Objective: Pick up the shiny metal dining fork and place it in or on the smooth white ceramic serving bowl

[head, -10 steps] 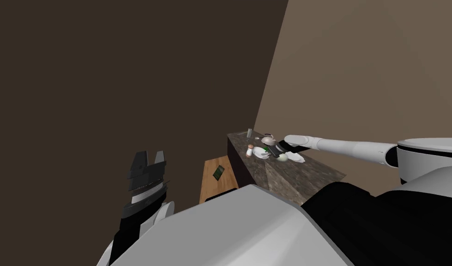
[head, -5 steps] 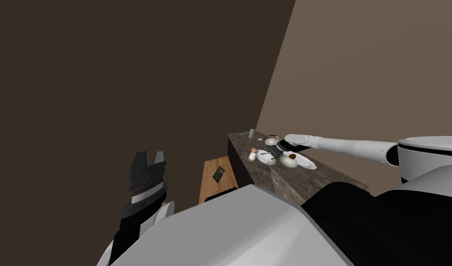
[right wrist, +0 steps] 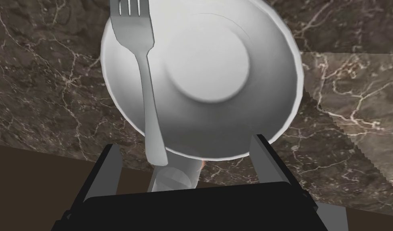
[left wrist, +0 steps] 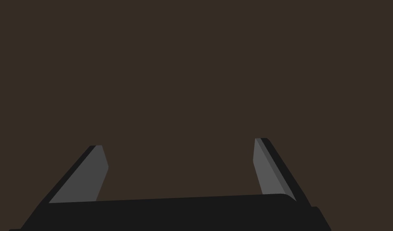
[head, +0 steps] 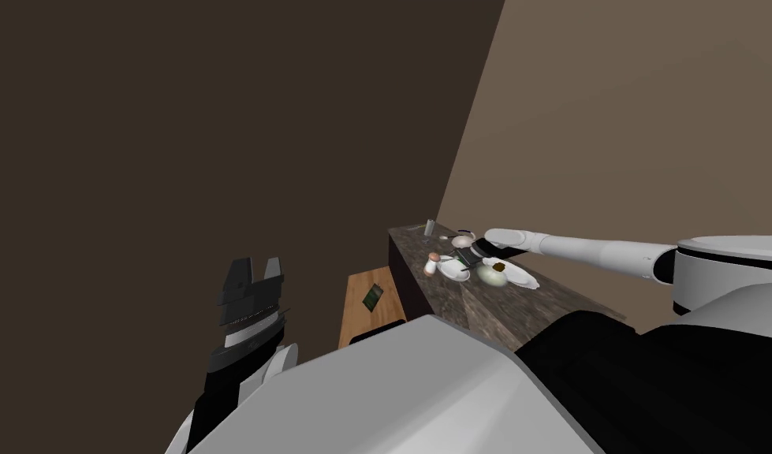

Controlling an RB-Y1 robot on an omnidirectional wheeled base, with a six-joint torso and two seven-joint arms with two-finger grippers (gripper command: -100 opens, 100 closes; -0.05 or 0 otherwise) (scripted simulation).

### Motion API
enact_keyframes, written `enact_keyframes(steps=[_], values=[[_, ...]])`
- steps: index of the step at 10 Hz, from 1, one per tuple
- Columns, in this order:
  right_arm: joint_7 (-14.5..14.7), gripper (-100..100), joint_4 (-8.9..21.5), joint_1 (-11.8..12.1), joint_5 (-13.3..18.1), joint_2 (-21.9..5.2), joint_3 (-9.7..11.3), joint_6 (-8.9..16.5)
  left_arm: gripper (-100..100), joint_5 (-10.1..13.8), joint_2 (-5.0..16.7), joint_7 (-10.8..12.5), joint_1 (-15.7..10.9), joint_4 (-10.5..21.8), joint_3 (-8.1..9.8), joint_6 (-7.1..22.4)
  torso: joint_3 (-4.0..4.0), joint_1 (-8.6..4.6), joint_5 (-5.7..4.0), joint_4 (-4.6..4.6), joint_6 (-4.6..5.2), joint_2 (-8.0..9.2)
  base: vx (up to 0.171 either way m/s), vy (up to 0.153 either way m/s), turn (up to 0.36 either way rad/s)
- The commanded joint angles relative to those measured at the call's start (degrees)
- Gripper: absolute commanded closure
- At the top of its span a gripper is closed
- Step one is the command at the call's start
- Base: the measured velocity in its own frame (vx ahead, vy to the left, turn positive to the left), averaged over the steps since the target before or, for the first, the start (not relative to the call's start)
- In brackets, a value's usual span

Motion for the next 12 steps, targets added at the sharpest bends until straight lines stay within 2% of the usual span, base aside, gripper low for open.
enact_keyframes(steps=[1,2,3,4,5,6,7,8,9,10,12], values=[[-2.86,-100,-2.80,-0.87,2.86,0.91,-2.24,-2.63,0,0.00,0.00,0.00,0.00,0.00,0.00,0.00,0.00,0.00,0.00,0.00,0.00,0.00,-0.015,-0.061,-0.082],[-3.89,-100,-2.80,-0.87,2.99,0.91,-2.24,-2.63,0,0.00,0.00,0.00,0.00,0.00,0.00,0.00,0.02,-0.10,-0.02,0.01,0.00,0.04,-0.010,-0.048,-0.015],[-6.24,-100,-4.19,-2.48,5.55,2.06,-3.32,-4.71,0,0.00,0.00,0.00,0.00,0.00,0.00,0.00,0.02,-0.09,-0.02,0.01,-0.01,0.03,-0.003,-0.035,-0.045],[-6.37,-100,-4.19,-2.48,5.55,2.06,-3.32,-4.71,0,0.00,0.00,0.00,0.00,0.00,0.00,0.00,0.01,-0.05,-0.01,0.01,0.00,0.01,-0.002,-0.029,-0.025],[-8.71,-100,-5.59,-4.09,8.12,3.21,-4.40,-6.80,0,0.00,0.00,0.00,0.00,0.00,0.00,0.00,0.00,-0.02,-0.01,0.00,-0.01,0.01,-0.001,-0.045,-0.049],[-8.85,-100,-5.59,-4.09,8.12,3.21,-4.40,-6.80,0,0.00,0.00,0.00,0.00,0.00,0.00,0.00,0.00,-0.07,-0.01,0.00,0.00,0.00,-0.004,-0.038,-0.020],[-11.05,-100,-6.99,-5.70,10.46,4.36,-5.47,-8.89,0,0.00,0.00,0.00,0.00,0.00,0.00,0.00,0.00,-0.05,-0.02,0.00,-0.01,0.01,-0.007,-0.004,0.022],[-11.34,-100,-6.99,-5.70,10.68,4.36,-5.47,-8.89,0,0.00,0.00,0.00,0.00,0.00,0.00,0.00,0.00,0.05,0.01,0.00,-0.02,0.00,0.000,0.000,0.000],[-13.52,-100,-8.39,-7.31,13.10,5.51,-6.55,-10.97,0,0.00,0.00,0.00,0.00,0.00,0.00,0.00,0.00,0.09,0.02,0.00,-0.01,-0.01,0.000,0.000,0.000],[-13.82,-100,-8.39,-7.31,13.24,5.51,-6.55,-10.97,0,0.00,0.00,0.00,0.00,0.00,0.00,0.00,-0.01,0.11,0.03,-0.01,-0.02,-0.02,0.000,0.000,0.000],[-17.87,-100,-11.19,-10.49,17.26,7.82,-8.71,-14.50,0,0.00,0.00,0.00,0.00,0.00,0.00,0.00,-0.01,0.11,0.03,0.00,-0.02,-0.01,0.000,0.000,0.000]])
